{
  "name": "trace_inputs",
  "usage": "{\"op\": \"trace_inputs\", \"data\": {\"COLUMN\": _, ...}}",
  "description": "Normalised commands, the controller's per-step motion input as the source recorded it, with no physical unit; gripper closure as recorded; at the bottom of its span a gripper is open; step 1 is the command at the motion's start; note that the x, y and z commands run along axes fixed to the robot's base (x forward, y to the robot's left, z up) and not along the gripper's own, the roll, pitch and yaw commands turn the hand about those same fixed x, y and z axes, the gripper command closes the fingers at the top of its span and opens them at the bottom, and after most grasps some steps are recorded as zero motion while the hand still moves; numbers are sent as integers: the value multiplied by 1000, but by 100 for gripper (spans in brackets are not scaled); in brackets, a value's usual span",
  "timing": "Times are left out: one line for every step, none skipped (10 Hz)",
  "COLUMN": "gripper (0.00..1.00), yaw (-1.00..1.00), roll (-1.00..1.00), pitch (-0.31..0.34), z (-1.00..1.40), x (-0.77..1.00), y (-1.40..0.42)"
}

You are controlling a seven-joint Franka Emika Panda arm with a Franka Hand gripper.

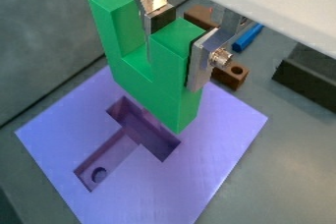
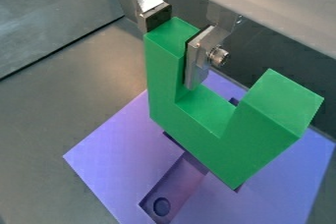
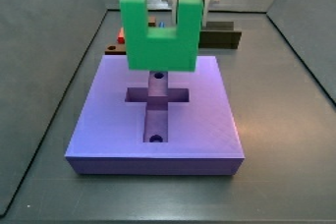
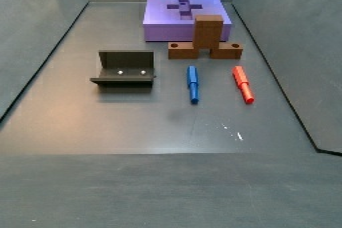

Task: Pick up the green object. Move up. Move to above the board. Insert the green object.
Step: Insert the green object.

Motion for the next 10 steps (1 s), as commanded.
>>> {"op": "trace_inputs", "data": {"gripper": 100, "yaw": 0, "roll": 140, "pitch": -97, "z": -303, "x": 0, "y": -160}}
{"op": "trace_inputs", "data": {"gripper": 100, "yaw": 0, "roll": 293, "pitch": 0, "z": -46, "x": 0, "y": -200}}
{"op": "trace_inputs", "data": {"gripper": 100, "yaw": 0, "roll": 183, "pitch": 44, "z": -37, "x": 0, "y": -166}}
{"op": "trace_inputs", "data": {"gripper": 100, "yaw": 0, "roll": 197, "pitch": 0, "z": -166, "x": 0, "y": -114}}
{"op": "trace_inputs", "data": {"gripper": 100, "yaw": 3, "roll": 89, "pitch": 3, "z": -137, "x": 106, "y": -149}}
{"op": "trace_inputs", "data": {"gripper": 100, "yaw": 63, "roll": 149, "pitch": 0, "z": -389, "x": 20, "y": -86}}
{"op": "trace_inputs", "data": {"gripper": 100, "yaw": 57, "roll": 284, "pitch": 39, "z": -374, "x": 17, "y": -120}}
{"op": "trace_inputs", "data": {"gripper": 100, "yaw": 0, "roll": 234, "pitch": 27, "z": -289, "x": 77, "y": -183}}
{"op": "trace_inputs", "data": {"gripper": 100, "yaw": 43, "roll": 236, "pitch": 0, "z": -363, "x": 157, "y": -169}}
{"op": "trace_inputs", "data": {"gripper": 100, "yaw": 146, "roll": 254, "pitch": 0, "z": -303, "x": 114, "y": -143}}
